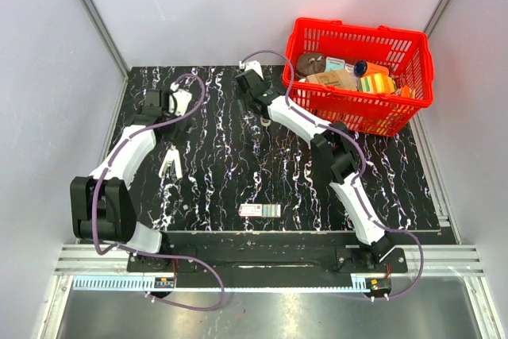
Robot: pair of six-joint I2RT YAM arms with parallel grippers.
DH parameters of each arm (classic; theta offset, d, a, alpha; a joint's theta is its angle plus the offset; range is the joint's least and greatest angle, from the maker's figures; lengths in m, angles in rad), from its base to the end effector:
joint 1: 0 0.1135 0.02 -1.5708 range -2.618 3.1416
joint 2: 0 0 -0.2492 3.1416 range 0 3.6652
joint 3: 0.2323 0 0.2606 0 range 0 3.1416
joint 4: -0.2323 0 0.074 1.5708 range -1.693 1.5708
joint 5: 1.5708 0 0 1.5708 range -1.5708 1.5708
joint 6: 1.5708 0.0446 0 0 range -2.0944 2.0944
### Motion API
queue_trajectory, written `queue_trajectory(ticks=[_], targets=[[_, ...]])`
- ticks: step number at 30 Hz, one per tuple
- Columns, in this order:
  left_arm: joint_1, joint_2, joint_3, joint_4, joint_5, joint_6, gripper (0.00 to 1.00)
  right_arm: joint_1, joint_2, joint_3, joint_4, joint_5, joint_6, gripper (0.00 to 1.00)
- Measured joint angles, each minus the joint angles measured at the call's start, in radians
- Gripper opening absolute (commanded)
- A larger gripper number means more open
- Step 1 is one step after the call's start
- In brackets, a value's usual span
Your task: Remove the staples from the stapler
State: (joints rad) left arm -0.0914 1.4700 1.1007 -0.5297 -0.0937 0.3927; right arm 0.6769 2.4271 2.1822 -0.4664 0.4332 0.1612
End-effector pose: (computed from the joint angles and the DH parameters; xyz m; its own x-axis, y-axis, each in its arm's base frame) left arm 0.3258 -0.0257 0.2332 -0.7075 0.4475 -0.5470 0.3287 0.8936 0.3058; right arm 0.4448 0.3334 0.1988 -0.5537 -0.2581 -0.7917 -0.2348 0.9606 -0.1489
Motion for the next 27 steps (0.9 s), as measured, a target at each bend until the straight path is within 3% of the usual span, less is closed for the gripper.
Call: queue_trajectory(ticks=[8,16,17,21,27], targets=[[0.124,-0.01,0.016,-0.023,0.109,-0.063,0.98,-0.049,0.086,0.055,-0.057,0.023,-0.014,0.78],[0.119,-0.064,-0.023,-0.027,0.138,-0.08,0.59,-0.045,0.094,0.052,-0.068,0.001,0.009,0.64],[0.119,-0.081,-0.033,-0.027,0.141,-0.077,0.58,-0.045,0.094,0.046,-0.066,-0.006,0.013,0.64],[0.119,-0.138,-0.062,-0.039,0.143,-0.071,0.63,-0.042,0.093,0.007,-0.053,-0.025,0.031,0.58],[0.119,-0.267,-0.122,-0.071,0.123,-0.034,0.89,-0.021,0.083,-0.045,-0.039,-0.032,0.061,0.44]])
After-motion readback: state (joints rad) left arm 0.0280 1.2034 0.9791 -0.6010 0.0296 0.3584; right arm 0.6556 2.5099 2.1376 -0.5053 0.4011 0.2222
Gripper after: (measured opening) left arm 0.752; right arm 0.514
